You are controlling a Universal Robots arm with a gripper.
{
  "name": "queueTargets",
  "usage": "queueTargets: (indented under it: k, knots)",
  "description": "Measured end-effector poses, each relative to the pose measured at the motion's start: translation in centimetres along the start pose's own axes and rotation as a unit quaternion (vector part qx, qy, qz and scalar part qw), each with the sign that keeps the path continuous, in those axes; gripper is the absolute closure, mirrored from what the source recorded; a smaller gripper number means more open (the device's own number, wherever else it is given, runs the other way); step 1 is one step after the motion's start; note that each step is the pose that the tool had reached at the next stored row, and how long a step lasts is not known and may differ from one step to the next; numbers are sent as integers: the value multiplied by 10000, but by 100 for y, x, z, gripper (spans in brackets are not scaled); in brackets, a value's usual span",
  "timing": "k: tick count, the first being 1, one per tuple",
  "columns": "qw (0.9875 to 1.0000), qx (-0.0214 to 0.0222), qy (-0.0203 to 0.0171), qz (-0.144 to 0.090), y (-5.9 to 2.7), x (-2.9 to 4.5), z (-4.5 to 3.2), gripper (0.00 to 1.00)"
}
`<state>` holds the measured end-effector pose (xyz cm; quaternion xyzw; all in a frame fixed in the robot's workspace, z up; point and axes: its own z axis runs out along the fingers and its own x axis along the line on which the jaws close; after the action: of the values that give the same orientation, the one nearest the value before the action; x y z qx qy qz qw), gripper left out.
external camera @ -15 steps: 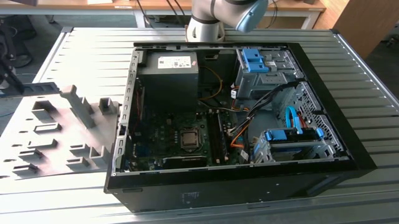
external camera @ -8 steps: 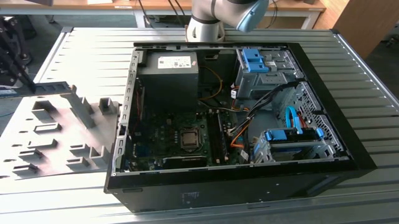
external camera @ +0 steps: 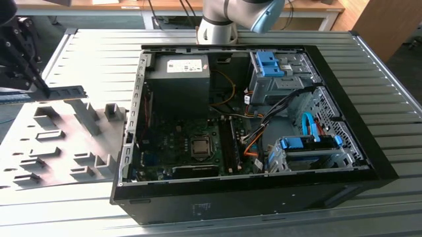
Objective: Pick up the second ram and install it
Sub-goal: 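Pick up the second ram and move it above second insertion slot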
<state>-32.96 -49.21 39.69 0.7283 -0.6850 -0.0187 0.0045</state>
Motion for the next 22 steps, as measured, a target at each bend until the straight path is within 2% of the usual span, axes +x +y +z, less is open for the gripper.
queueTargets:
  k: [22]
  knots:
    - [10000,0,0,0,-382,6,-11,86]
